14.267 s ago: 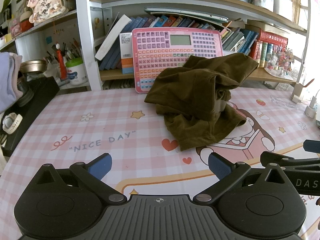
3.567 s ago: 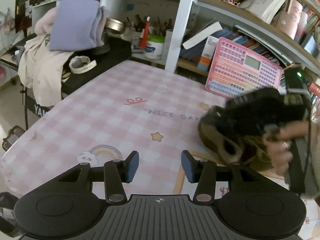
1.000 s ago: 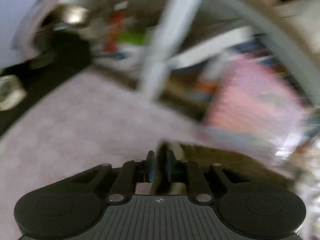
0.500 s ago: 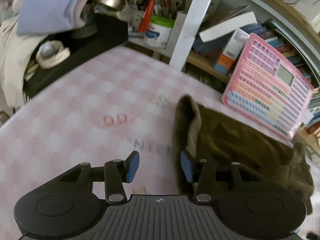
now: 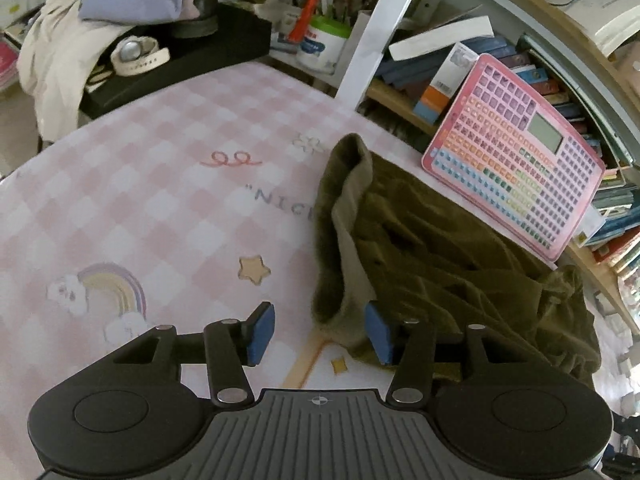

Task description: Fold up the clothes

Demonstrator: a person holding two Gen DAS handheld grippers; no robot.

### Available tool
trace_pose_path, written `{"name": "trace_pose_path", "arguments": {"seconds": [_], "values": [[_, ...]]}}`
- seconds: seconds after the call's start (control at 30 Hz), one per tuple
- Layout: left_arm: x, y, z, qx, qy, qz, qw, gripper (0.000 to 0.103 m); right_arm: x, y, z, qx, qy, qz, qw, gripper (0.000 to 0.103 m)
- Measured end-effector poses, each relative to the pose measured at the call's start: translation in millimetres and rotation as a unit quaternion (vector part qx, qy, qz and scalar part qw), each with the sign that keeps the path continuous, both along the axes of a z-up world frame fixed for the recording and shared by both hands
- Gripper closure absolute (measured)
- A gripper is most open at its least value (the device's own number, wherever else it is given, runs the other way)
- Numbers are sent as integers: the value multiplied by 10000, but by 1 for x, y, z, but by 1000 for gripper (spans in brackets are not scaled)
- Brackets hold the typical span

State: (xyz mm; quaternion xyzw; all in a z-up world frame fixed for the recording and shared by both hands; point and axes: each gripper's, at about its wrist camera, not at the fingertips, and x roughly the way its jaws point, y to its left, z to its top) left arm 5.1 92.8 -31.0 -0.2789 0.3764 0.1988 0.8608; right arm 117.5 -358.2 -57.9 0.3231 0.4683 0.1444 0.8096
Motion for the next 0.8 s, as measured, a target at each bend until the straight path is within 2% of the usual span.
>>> {"name": "trace_pose_path", "arguments": {"seconds": [0.27, 0.43, 0.5, 0.8], "values": [[-1, -35, 1, -88, 83, 167, 9998, 53, 26, -33, -3, 90, -100, -63, 9999, 52], [-7, -56, 3, -42, 150, 221, 9996, 53, 56, -44, -8, 228, -63, -136, 9996, 52], [-12, -61, 5, -22, 178, 293, 9994, 53, 68, -45, -10, 201, -152, -257, 9994, 52], [-50, -62, 7, -31, 260, 803, 9964, 53, 132, -38, -19, -100, -20, -580, 9983, 52]]}}
